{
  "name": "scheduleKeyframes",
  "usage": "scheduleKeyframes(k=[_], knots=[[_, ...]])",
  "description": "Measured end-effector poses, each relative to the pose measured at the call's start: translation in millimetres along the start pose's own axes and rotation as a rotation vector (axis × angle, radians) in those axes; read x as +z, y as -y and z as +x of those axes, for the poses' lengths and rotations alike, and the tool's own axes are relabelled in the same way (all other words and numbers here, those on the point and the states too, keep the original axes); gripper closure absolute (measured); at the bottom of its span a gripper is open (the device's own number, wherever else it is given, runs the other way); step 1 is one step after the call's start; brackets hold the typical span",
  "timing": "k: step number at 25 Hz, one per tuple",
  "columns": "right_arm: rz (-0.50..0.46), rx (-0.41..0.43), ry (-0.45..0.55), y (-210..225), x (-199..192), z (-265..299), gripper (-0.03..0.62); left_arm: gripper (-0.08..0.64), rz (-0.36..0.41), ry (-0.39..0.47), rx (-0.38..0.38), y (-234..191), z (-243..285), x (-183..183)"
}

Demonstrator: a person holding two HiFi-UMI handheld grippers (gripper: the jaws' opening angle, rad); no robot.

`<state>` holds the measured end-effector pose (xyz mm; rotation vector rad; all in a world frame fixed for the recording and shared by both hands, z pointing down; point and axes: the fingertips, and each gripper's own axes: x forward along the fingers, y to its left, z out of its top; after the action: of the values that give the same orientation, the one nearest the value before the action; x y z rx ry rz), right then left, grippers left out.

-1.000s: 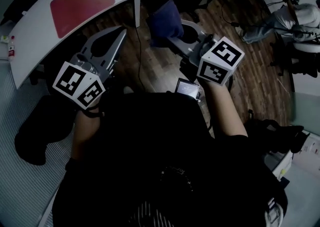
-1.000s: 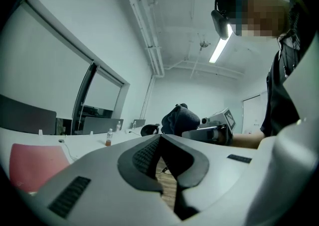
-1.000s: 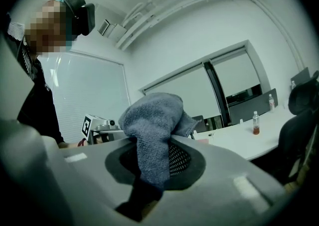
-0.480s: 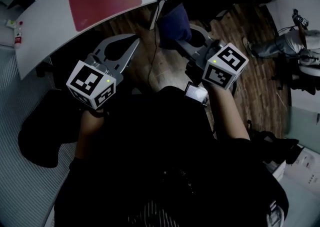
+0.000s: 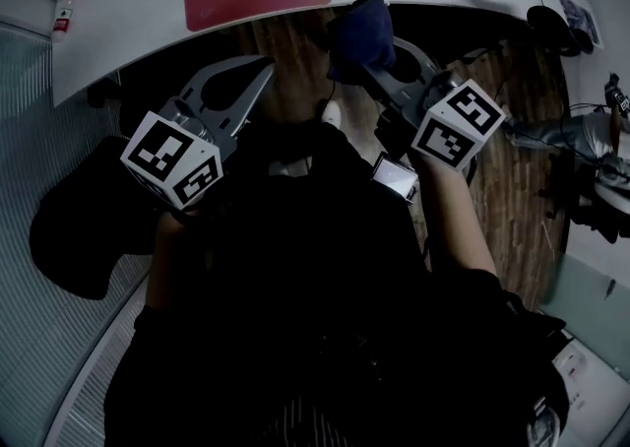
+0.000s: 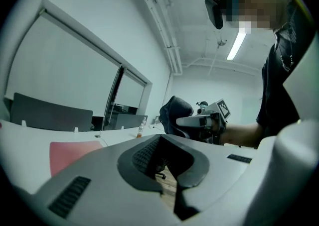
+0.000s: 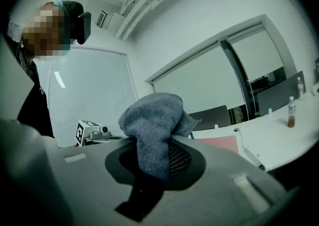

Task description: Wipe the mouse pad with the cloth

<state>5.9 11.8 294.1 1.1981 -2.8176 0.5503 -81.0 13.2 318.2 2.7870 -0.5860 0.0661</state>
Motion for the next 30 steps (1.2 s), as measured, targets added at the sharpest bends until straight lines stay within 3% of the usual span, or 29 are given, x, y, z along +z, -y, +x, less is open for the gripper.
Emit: scheduleKeyframes(k=[4,10,14,19,24,30], knots=[[-0.017,0.044,0.011,16,10,21,0.525,0.552,0.002,0.006,0.045,-23,0,3],[-0.108,0.18,-0.007,58,29,41,0.525,0.551,0.037,-0.03,0.109,-52,38,24],[-0.056,0.225,-0.004,104,46,47,0.525,0.551,0.035,-0.031,0.131,-71,76,46],[-0.055,0.274,-0.005,151,70,57,0.525,0.552,-0.032,0.033,0.14,-90,116,72],[-0.019,0.323,0.003,195,80,59,0.525,0.552,-0.085,0.031,0.13,-91,153,76],[0.051,0.361,-0.004,244,78,54,0.525,0.551,-0.098,0.013,0.227,-114,177,92]])
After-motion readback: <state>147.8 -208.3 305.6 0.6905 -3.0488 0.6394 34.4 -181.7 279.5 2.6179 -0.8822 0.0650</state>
